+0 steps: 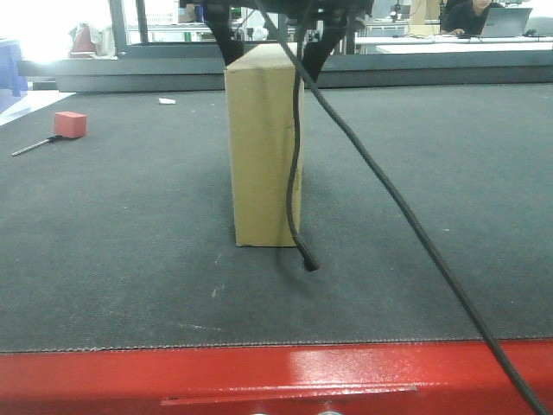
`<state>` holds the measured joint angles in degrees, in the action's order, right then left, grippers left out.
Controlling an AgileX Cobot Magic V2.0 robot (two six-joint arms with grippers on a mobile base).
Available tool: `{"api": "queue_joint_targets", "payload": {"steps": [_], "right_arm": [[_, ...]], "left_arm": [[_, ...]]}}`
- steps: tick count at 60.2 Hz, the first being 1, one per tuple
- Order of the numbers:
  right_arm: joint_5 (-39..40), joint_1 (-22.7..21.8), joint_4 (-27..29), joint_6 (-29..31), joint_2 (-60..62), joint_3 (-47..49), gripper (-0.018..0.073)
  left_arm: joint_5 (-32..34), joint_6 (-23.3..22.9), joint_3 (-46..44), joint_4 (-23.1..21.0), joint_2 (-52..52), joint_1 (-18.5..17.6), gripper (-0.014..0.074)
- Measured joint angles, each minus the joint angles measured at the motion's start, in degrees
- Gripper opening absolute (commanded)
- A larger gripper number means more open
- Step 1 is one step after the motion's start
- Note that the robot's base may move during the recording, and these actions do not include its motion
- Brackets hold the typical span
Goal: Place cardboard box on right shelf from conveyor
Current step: 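Grasp the tan cardboard box with the right gripper and lift it, then raise the held box clear of the conveyor with the right gripper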
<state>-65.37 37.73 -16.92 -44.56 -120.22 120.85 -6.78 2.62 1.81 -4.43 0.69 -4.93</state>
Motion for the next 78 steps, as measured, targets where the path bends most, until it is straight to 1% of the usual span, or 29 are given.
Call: {"api": "queue_joint_targets", "payload": {"steps": [3, 6, 8, 13, 16, 23, 36, 43, 51, 56, 58, 61, 72, 78], "right_arm": [[-0.08, 0.0, 0.0, 0.0, 0.0, 0.0, 0.0302], [-0.08, -0.24, 0.0, 0.0, 0.0, 0.0, 0.0235], [-0.08, -0.38, 0.15, 0.0, 0.0, 0.04, 0.0208], [-0.8, -0.93, 0.9, 0.12, 0.12, 0.14, 0.0204], [-1.44, -1.62, 1.2, 1.2, 0.48, 0.14, 0.0203], [-2.08, -3.55, 3.09, 7.14, 2.16, 0.14, 0.0203], [-1.98, -8.64, 8.26, 23.06, 9.29, 0.0, 0.0203], [-1.4, -11.44, 10.87, 29.3, 13.37, -2.45, 0.0203], [1.19, -16.0, 14.86, 35.37, 19.9, -10.41, 0.0203], [3.68, -18.7, 16.92, 37.59, 24.15, -16.78, 0.0203], [5.05, -19.61, 16.92, 38.26, 25.83, -19.37, 0.0203], [7.45, -21.67, 17.81, 39.44, 29.96, -25.53, 0.0203], [15.09, -26.66, 18.16, 40.5, 44.0, -43.75, 0.0203], [17.91, -28.46, 18.16, 40.64, 51.86, -52.4, 0.0203]], "left_arm": [[0.0, 0.0, 0.0, 0.0, 0.0, 0.0, -0.0116], [0.0, 0.0, 0.0, 0.0, 0.0, 0.0, -0.0116], [0.0, 0.0, 0.0, 0.0, 0.0, 0.0, -0.0116], [0.0, 0.0, 0.0, 0.0, 0.0, 0.0, -0.0116], [0.0, 0.0, 0.0, 0.0, 0.0, 0.0, -0.0116], [0.0, 0.0, 0.0, 0.0, 0.0, 0.0, -0.0116], [0.0, 0.0, 0.0, 0.0, 0.0, 0.0, -0.0116], [0.0, 0.0, 0.0, 0.0, 0.0, 0.0, -0.0116], [0.0, 0.0, 0.0, 0.0, 0.0, 0.0, -0.0115], [0.0, 0.0, 0.0, 0.0, 0.0, 0.0, -0.0116], [0.0, 0.0, 0.0, 0.0, 0.0, 0.0, -0.0116], [0.0, 0.0, 0.0, 0.0, 0.0, 0.0, -0.0116], [0.0, 0.0, 0.0, 0.0, 0.0, 0.0, -0.0116], [0.0, 0.0, 0.0, 0.0, 0.0, 0.0, -0.0115]]}}
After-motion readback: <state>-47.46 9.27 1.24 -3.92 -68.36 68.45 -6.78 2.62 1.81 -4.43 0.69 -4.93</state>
